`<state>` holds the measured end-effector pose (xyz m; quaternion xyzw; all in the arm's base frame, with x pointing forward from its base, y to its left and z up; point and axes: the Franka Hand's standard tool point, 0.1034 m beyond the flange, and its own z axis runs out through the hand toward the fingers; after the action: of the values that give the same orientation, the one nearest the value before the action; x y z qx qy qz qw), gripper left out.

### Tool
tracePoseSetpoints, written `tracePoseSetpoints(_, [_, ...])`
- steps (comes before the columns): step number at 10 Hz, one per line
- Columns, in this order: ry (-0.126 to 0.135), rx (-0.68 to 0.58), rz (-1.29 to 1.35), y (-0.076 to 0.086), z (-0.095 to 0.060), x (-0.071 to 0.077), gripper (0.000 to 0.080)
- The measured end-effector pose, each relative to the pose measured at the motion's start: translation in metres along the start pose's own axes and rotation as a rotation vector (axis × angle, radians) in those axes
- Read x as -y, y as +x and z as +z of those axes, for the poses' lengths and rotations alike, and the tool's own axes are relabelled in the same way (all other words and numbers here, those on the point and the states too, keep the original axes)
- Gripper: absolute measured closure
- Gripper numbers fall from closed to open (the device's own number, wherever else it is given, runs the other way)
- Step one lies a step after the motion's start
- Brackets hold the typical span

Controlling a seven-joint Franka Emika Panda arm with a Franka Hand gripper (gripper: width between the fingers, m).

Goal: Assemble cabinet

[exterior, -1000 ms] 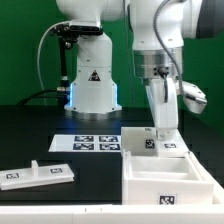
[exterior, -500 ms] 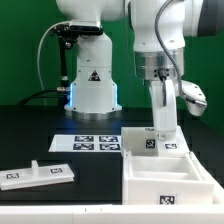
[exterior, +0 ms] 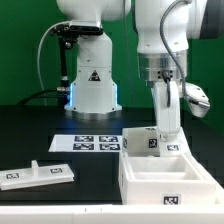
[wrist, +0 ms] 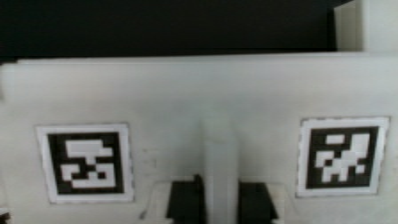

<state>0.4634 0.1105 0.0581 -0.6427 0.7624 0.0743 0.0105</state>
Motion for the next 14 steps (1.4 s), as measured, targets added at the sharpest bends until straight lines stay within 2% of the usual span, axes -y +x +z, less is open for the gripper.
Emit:
tracePoseSetpoints(2, [-0.037,0.011,0.004,0.0,-0.002,-0.006,0.0734])
tracePoseSetpoints(5, [-0.048,0.024,-0.034,0.012,-0.01,-0.008,0.0734])
tracePoseSetpoints(6, [-0.041,0.022,-0.03,0.013,-0.01,-0.007,0.0734])
tracePoseSetpoints(8, [-0.05,-0.018,-0.017,0.008,-0.006,-0.01,0.0734])
tracePoseSetpoints(10, [-0.114,-0.139,-0.085,0.001,-0.008,-0.017,0.0734])
tracePoseSetpoints(11, [-0.126,-0.159,-0.102,0.0,-0.011,-0.016,0.0734])
tracePoseSetpoints(13, [-0.132,-0.169,-0.114,-0.003,-0.011,-0.018,0.0734])
tracePoseSetpoints(14, [-0.126,-0.169,-0.116,-0.003,-0.01,-0.017,0.0734])
